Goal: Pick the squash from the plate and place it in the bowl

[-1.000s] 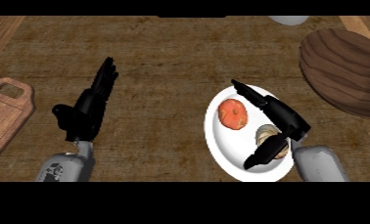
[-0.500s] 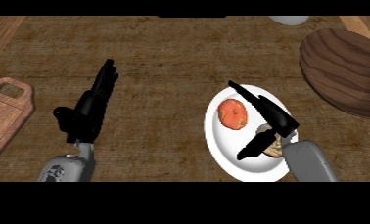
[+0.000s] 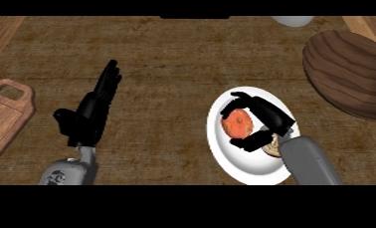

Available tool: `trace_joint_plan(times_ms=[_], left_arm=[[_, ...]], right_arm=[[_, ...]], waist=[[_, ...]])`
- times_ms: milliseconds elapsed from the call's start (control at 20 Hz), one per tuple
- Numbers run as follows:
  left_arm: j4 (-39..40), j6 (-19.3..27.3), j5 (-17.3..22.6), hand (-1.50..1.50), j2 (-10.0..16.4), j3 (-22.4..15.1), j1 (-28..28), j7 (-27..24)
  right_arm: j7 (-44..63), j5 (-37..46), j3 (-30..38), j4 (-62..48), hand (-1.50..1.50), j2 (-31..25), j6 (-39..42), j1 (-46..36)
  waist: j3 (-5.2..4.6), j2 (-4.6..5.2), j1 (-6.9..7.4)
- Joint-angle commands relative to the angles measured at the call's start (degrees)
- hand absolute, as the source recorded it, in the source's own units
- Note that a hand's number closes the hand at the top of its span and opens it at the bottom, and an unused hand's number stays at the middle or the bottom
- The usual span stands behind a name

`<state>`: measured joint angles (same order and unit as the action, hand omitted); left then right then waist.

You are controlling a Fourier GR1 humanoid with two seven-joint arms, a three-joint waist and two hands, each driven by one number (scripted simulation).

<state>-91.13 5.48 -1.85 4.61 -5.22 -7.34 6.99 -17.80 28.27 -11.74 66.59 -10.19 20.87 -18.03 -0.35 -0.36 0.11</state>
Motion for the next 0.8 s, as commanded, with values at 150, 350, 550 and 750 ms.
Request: trace_joint_plan(times_ms=[150, 350, 550, 750], left_arm=[[-1.5, -1.6, 1.0, 0.0, 1.0, 1.6, 0.1, 1.7], [0.0, -0.8, -0.7, 0.0, 0.5, 1.0, 5.5, -4.7], [1.8, 0.8, -1.0, 0.0, -0.7, 1.4, 1.4, -2.1], [2.0, -0.6, 0.1, 0.0, 0.4, 2.6, -0.1, -1.3]], right_arm=[[-2.4, 2.5, -3.8, 2.6, 1.5, 2.6, 0.6, 3.6], [1.1, -2.2, 2.3, 11.3, 1.5, -2.4, 2.0, 11.8], [2.5, -4.7, 6.6, 19.7, 1.5, -6.8, 2.0, 21.1], [0.6, -12.5, 11.9, 32.9, 1.5, -7.9, 4.4, 27.2]], waist=[[0.34, 0.28, -0.08], [0.28, -0.01, -1.19], [0.27, -0.07, -2.34], [0.3, 0.06, -1.73]])
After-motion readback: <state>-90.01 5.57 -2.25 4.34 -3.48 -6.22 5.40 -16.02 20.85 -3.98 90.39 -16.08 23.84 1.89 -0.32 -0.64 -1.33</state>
